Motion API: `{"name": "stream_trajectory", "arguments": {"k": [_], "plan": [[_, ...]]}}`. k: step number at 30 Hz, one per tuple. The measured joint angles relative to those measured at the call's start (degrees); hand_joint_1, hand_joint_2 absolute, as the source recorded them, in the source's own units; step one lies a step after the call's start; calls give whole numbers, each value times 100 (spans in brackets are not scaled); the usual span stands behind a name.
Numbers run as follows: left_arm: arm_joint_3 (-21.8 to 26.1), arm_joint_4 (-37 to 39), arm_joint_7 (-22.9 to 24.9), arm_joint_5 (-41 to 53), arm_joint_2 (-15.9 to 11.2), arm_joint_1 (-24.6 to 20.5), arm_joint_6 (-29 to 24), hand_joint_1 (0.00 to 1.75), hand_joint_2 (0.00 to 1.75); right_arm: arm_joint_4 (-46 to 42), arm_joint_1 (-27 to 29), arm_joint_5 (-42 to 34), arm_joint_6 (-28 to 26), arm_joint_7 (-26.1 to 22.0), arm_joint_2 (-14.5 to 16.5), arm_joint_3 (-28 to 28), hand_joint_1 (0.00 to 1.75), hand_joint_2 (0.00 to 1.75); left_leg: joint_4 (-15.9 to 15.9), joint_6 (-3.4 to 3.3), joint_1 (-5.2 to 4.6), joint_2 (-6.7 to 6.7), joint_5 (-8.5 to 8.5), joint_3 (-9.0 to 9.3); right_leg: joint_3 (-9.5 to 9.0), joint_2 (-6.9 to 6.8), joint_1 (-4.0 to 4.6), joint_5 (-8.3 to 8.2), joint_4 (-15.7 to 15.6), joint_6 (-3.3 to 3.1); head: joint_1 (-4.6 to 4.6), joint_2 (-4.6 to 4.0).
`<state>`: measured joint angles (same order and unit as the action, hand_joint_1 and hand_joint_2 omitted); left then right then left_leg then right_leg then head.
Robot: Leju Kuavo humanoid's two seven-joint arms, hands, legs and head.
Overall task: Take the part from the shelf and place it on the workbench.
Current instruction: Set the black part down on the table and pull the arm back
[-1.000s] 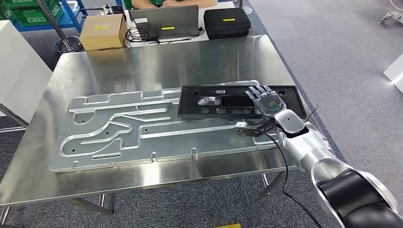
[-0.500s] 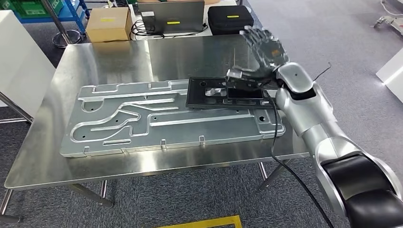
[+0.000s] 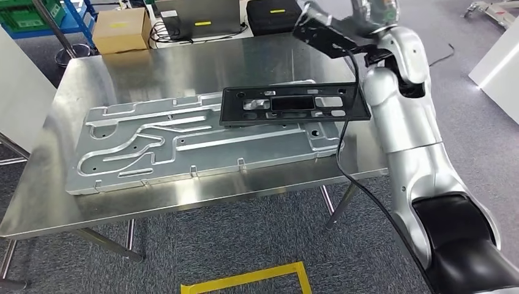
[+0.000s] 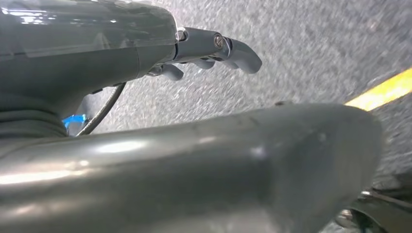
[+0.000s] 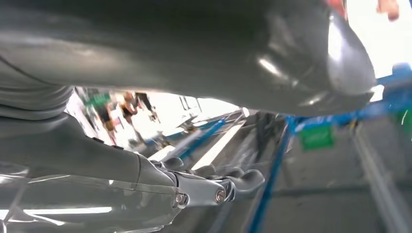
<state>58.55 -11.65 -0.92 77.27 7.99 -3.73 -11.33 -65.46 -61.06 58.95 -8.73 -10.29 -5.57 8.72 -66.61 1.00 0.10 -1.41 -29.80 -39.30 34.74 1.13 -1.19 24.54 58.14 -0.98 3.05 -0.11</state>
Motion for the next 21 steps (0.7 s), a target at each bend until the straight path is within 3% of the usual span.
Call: {"name": "stream_trajectory", "arguments": {"k": [1,2,3,4,6,8,9,11,12,13,14,16,17,18,19,20,21], "plan": [[2,0,-18,-4,0,17,-7,0,0,-120,216,-194,-135,-55,0,-272,0,0,-369,19,25,17,-221,-58,58,10,-4,-51,1,-3,1,0],[4,0,-32,-9,-1,29,-13,0,0,-234,501,-373,-277,-150,0,-601,0,0,-650,37,48,21,-325,-63,116,19,-9,-100,2,9,0,0],[5,0,-45,-18,-4,35,-17,0,0,-344,834,-526,-414,-270,0,-980,0,0,-769,54,69,22,-309,8,176,26,-16,-150,6,27,-1,0],[7,0,-51,-27,-9,38,-21,0,0,-443,1188,-647,-536,-392,0,-1370,0,0,-689,66,88,23,-193,168,237,33,-25,-199,11,50,-1,0],[15,0,-36,-43,-20,31,-44,0,0,-619,1949,-896,-811,-611,0,-2228,0,0,-36,66,111,32,25,739,345,46,-35,-290,23,114,0,0],[25,0,26,-40,-23,20,-68,0,0,-710,2779,-1214,-1155,-843,10,-3150,0,0,686,36,107,68,-20,1253,386,24,-7,-366,24,191,-1,0],[28,0,72,-29,-23,15,-75,0,0,-690,3213,-1366,-1335,-991,32,-3648,0,0,877,13,99,87,-88,1372,381,0,12,-407,6,232,-2,0],[32,0,155,2,-23,23,-75,0,0,-523,4022,-1577,-1666,-1333,149,-4575,0,0,984,-59,111,98,-69,1346,357,-40,25,-494,-53,313,-3,0],[32,0,188,23,-26,29,-74,0,0,-403,4375,-1631,-1785,-1492,246,-4984,0,0,1007,-104,125,89,-8,1301,371,-40,14,-435,-43,344,-3,0],[33,0,210,43,-30,32,-73,0,0,-293,4683,-1661,-1860,-1614,362,-5316,0,0,1036,-155,139,74,63,1246,409,-39,5,-265,48,367,-3,0],[33,0,223,63,-36,27,-73,0,0,-195,4950,-1669,-1897,-1700,510,-5622,0,0,1057,-194,152,54,136,1183,474,-36,-4,23,258,385,-3,0],[33,0,217,93,-50,5,-71,0,0,-24,5364,-1602,-1916,-1867,890,-6187,0,0,1054,-234,137,27,263,1028,620,-38,-6,645,950,420,-3,0],[33,0,210,105,-58,-6,-69,0,0,67,5515,-1519,-1931,-1958,1136,-6465,0,0,1043,-230,131,15,328,938,662,-38,-7,784,1305,438,-3,0],[33,0,204,115,-67,-15,-69,0,0,157,5626,-1411,-1953,-2032,1391,-6715,0,0,1026,-216,129,6,391,842,647,-38,-9,762,1542,454,-3,0],[33,0,200,123,-76,-24,-73,0,0,250,5700,-1293,-1979,-2071,1654,-6938,0,0,999,-195,133,-2,450,738,556,-39,-13,622,1620,465,-3,0],[33,0,195,129,-85,-36,-80,0,0,348,5737,-1179,-2011,-2064,1917,-7126,0,0,963,-167,140,-9,504,630,365,-38,-19,451,1493,470,-3,0],[33,-2,187,132,-96,-56,-91,0,0,484,5750,-1070,-2050,-2029,2160,-7274,0,0,918,-133,143,-12,553,536,61,-29,-28,372,1175,468,-3,0]]}}
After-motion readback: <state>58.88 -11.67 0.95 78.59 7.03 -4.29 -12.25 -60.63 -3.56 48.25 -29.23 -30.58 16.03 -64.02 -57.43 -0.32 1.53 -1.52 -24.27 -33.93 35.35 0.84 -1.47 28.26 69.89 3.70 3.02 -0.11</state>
